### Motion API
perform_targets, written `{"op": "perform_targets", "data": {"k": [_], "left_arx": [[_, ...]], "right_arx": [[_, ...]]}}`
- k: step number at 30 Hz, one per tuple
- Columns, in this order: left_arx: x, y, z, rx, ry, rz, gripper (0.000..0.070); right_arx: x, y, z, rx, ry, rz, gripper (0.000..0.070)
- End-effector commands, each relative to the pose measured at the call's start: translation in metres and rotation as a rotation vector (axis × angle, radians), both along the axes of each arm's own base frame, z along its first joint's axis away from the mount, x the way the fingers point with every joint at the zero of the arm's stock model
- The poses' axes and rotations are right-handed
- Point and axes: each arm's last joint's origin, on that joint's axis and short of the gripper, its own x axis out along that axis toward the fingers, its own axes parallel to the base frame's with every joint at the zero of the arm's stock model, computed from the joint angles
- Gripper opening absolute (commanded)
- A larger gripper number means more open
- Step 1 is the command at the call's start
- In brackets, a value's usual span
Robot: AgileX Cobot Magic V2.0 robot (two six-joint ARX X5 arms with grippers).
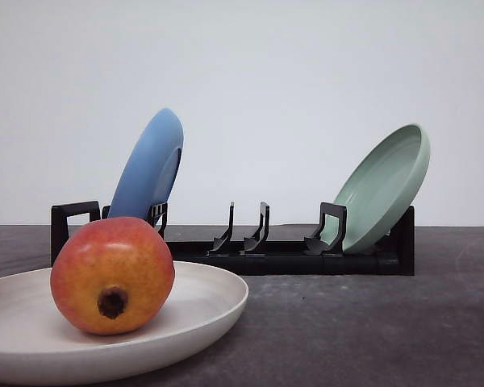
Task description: Place pomegranate in white plate
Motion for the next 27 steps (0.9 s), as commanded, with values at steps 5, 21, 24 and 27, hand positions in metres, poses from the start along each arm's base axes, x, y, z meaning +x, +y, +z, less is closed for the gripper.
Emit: {"op": "perform_targets", "data": {"k": [5,21,24,27], "left_arx": [[-0.001,0.000,0.005,-0.013,-0.017,-0.011,0.0000],[0.016,0.003,-0.008,0.026,-0.035,0.212,0.0000],[0.032,0.005,-0.028,0.067,-0.079,0.365,0.0000],[0.048,0.009,-0.055,0.120,-0.139,0.458,0.0000]], "right_arx": [[-0.001,-0.001,0.003,0.009,-0.018,0.008,0.0001],[-0.001,-0.001,0.003,0.009,-0.018,0.007,0.0001],[-0.001,-0.001,0.003,0.009,-0.018,0.007,0.0001],[-0.001,-0.001,0.003,0.009,-0.018,0.007,0.0001]]}}
